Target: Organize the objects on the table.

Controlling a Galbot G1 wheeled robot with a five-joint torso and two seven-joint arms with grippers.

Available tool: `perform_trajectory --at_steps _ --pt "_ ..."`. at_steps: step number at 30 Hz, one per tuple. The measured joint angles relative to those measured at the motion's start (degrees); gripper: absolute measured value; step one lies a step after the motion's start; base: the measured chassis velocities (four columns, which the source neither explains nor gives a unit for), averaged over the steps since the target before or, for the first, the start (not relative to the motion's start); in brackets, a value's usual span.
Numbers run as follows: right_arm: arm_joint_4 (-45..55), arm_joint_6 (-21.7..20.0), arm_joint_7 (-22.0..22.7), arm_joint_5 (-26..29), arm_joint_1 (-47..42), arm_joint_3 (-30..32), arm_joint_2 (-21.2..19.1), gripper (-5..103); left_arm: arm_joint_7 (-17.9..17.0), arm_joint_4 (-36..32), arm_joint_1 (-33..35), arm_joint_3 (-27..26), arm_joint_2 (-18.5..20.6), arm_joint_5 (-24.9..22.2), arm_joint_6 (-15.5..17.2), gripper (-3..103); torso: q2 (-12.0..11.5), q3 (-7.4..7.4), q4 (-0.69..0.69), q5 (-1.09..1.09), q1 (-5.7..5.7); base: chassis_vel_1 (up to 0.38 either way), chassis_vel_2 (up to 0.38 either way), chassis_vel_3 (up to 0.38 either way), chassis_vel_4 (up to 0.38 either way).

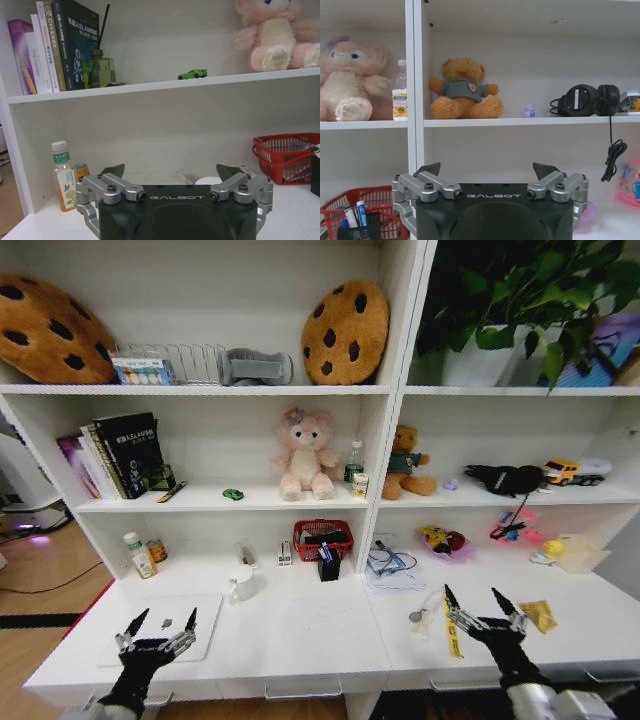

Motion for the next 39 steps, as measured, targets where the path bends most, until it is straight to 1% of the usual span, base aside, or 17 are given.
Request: perform_trajectory --at_steps 4,9,14,18,22,25,30,31,32,33,34,35,36,37,38,39 --pt "-1.4 -0.2 -0.4 0.0 0.3 -1.5 0.2 100 0.0 0.0 0.0 0.0 0.0 0.0 0.0 100 0.0 0.0 0.0 -0.01 0.0 -0.012 -0.01 0.008 0.015" --pt "-2.6 -0.1 -0.9 -0.2 0.7 -1.8 0.2 100 0.0 0.0 0.0 0.0 0.0 0.0 0.0 100 0.0 -0.01 -0.01 0.0 0.0 -0.109 -0.083 0.083 0.101" --pt "-3.6 0.2 -1.9 0.1 1.4 -1.9 -0.3 100 0.0 0.0 0.0 0.0 0.0 0.0 0.0 100 0.0 -0.01 0.02 0.0 0.0 -0.182 -0.161 0.181 0.173" --pt "-4.2 0.4 -2.8 0.3 2.0 -2.2 -0.7 100 0.0 0.0 0.0 0.0 0.0 0.0 0.0 100 0.0 0.0 0.0 0.01 0.01 -0.247 -0.221 0.22 0.235" --pt "-4.6 0.9 -2.8 0.2 2.3 -2.8 -0.6 100 0.0 0.0 0.0 0.0 0.0 0.0 0.0 100 0.0 -0.01 0.01 -0.02 0.0 -0.255 -0.268 0.256 0.271" --pt "-4.9 1.4 -3.0 0.1 2.6 -3.1 -0.5 100 0.0 0.0 0.0 0.0 0.0 0.0 0.0 100 0.0 -0.01 0.01 0.02 0.01 -0.298 -0.297 0.28 0.31" --pt "-5.1 2.1 -3.2 0.1 2.8 -3.1 -0.5 100 0.0 0.0 0.0 0.0 0.0 0.0 0.0 100 0.0 0.0 0.0 -0.04 0.01 -0.233 -0.218 0.238 0.222" --pt "-5.2 2.4 -3.2 0.1 2.8 -3.1 -0.5 100 0.0 0.0 0.0 0.0 0.0 0.0 0.0 100 0.0 -0.01 -0.01 -0.02 0.01 -0.1 -0.172 0.175 0.065" --pt "-5.5 2.9 -3.4 0.1 3.0 -2.9 -0.6 100 0.0 0.0 0.0 0.0 0.0 0.0 0.0 100 0.0 -0.01 0.04 0.06 0.0 -0.1 -0.063 0.087 0.065" --pt "-5.5 2.9 -3.4 0.1 3.0 -2.9 -0.6 100 0.0 0.0 0.0 0.0 0.0 0.0 0.0 100 0.0 -0.01 0.04 0.06 0.0 -0.1 -0.063 0.087 0.065" --pt "-5.9 3.4 -3.6 0.3 3.2 -2.3 -0.8 100 0.0 0.0 0.0 0.0 0.0 0.0 0.0 100 0.0 0.0 -0.01 0.05 0.01 0.01 -0.063 0.033 0.026" --pt "-6.8 4.4 -4.1 1.3 3.6 -1.1 -1.2 100 0.0 0.0 0.0 0.0 0.0 0.0 0.0 100 0.0 -0.01 0.02 0.0 0.0 0.0 0.0 0.0 0.0" --pt "-6.8 4.4 -4.1 1.3 3.6 -1.1 -1.2 100 0.0 0.0 0.0 0.0 0.0 0.0 0.0 100 0.0 -0.01 0.02 0.0 0.0 0.0 0.0 0.0 0.0" --pt "-8.1 4.7 -5.2 2.1 4.2 0.5 -2.0 100 0.0 0.0 0.0 0.0 0.0 0.0 0.0 100 0.0 -0.01 -0.01 0.03 0.0 0.007 0.048 -0.06 -0.033" --pt "-9.9 -0.1 -6.1 6.0 5.1 4.0 -4.8 100 0.0 0.0 0.0 0.0 0.0 0.0 0.0 100 0.0 -0.01 -0.02 -0.02 0.0 0.03 0.091 -0.064 -0.081" --pt "-9.9 -0.1 -6.1 6.0 5.1 4.0 -4.8 100 0.0 0.0 0.0 0.0 0.0 0.0 0.0 100 0.0 -0.01 -0.02 -0.02 0.0 0.03 0.091 -0.064 -0.081"
